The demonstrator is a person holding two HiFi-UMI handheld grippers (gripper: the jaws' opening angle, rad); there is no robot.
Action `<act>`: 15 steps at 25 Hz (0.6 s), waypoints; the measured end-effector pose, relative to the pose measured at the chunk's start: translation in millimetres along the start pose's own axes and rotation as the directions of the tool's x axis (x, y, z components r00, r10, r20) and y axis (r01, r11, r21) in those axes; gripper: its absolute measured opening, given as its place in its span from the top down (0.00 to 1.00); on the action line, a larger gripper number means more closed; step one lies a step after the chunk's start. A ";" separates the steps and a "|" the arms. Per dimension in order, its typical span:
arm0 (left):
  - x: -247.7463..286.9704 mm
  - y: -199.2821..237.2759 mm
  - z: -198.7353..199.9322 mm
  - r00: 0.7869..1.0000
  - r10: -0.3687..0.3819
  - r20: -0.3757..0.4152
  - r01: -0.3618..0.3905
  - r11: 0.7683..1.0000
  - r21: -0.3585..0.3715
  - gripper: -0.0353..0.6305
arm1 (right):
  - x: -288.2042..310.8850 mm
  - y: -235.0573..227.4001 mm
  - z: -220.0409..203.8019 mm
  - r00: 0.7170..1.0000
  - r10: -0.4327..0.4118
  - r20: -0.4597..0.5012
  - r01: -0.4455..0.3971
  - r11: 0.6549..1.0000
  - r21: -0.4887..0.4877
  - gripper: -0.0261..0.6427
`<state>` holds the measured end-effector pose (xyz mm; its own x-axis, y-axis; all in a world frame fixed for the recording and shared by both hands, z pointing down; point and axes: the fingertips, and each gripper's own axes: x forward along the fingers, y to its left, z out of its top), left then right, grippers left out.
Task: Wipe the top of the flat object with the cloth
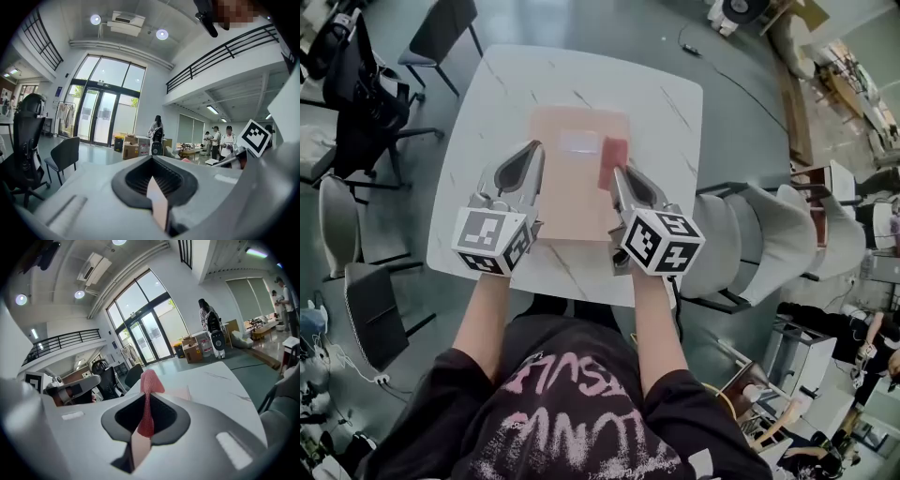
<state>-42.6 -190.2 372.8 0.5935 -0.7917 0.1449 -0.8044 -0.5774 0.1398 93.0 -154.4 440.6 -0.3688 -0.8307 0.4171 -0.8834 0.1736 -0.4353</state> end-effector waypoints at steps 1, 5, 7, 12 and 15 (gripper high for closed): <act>-1.3 -0.3 2.1 1.000 -0.002 0.006 0.002 1.000 0.002 0.95 | -1.3 1.2 2.0 1.000 0.001 0.006 -0.001 1.000 -0.001 0.89; -5.2 -4.1 10.1 1.000 0.001 0.011 -0.001 1.000 0.006 0.95 | -8.5 4.5 10.4 0.999 0.002 0.036 -0.001 1.000 -0.011 0.89; -7.2 -7.1 9.9 1.000 0.001 0.003 -0.001 1.000 0.008 0.95 | -12.8 6.2 14.3 0.998 0.003 0.057 -0.001 1.000 -0.027 0.89; -10.5 -11.2 9.4 1.000 -0.002 -0.009 0.002 1.000 0.009 0.95 | -20.4 9.3 22.3 0.995 0.007 0.096 -0.001 0.998 -0.060 0.89; -13.2 -12.0 11.7 1.000 0.002 -0.008 -0.002 1.000 0.008 0.95 | -24.7 10.2 25.4 0.994 0.006 0.109 0.001 0.998 -0.065 0.89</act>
<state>-41.0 -175.2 357.7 0.5922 -0.7912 0.1527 -0.8056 -0.5776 0.1317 100.5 -145.5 405.6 -0.3406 -0.8821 0.3254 -0.9008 0.2070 -0.3818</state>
